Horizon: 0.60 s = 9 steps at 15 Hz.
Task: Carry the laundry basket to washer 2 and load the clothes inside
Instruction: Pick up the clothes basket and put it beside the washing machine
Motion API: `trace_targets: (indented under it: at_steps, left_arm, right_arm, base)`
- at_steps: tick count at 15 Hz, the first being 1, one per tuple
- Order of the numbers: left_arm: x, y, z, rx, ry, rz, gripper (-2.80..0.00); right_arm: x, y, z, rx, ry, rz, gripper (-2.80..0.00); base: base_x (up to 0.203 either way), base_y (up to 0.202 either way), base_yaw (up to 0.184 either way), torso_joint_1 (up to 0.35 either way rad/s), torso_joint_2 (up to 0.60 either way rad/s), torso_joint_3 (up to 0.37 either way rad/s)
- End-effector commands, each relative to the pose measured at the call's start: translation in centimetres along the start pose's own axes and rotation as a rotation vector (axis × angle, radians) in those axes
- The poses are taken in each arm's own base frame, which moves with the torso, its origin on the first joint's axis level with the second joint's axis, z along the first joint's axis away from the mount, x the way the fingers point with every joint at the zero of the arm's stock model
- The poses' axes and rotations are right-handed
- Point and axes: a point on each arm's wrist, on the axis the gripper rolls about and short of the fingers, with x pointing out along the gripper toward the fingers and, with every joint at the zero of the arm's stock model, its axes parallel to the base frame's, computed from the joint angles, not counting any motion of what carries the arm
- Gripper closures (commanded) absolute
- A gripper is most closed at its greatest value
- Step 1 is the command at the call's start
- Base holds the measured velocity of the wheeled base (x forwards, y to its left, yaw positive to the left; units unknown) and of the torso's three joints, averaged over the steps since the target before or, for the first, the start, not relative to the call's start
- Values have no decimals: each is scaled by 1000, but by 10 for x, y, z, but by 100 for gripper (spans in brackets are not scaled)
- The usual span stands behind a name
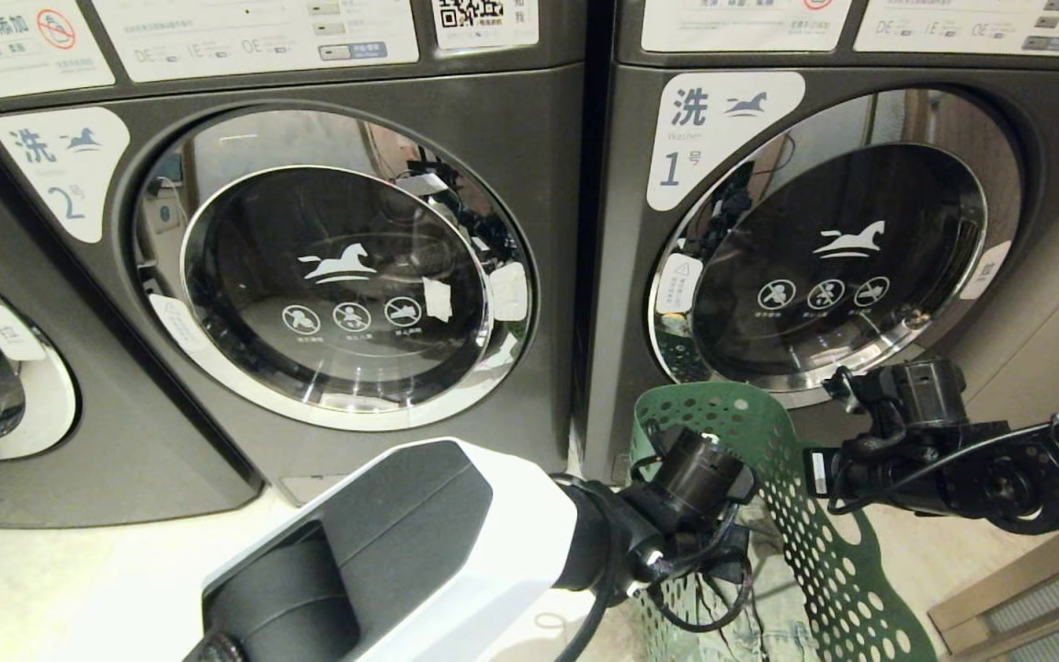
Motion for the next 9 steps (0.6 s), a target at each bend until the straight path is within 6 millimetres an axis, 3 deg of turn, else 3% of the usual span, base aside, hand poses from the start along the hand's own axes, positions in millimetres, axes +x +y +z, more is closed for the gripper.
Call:
trace_targets:
  at_steps: [1,9]
  left_arm:
    - [8,-2,-1,-2,-1,0,0]
    - [16,-3,-2,0,8,4,0]
  right_arm:
    - [4,0,-3,1,13,-11,0]
    - [13,-2,-5,3,28,-31,0]
  base:
    - [0,0,0,1,1,-192]
    - [0,0,0,4,4,-197]
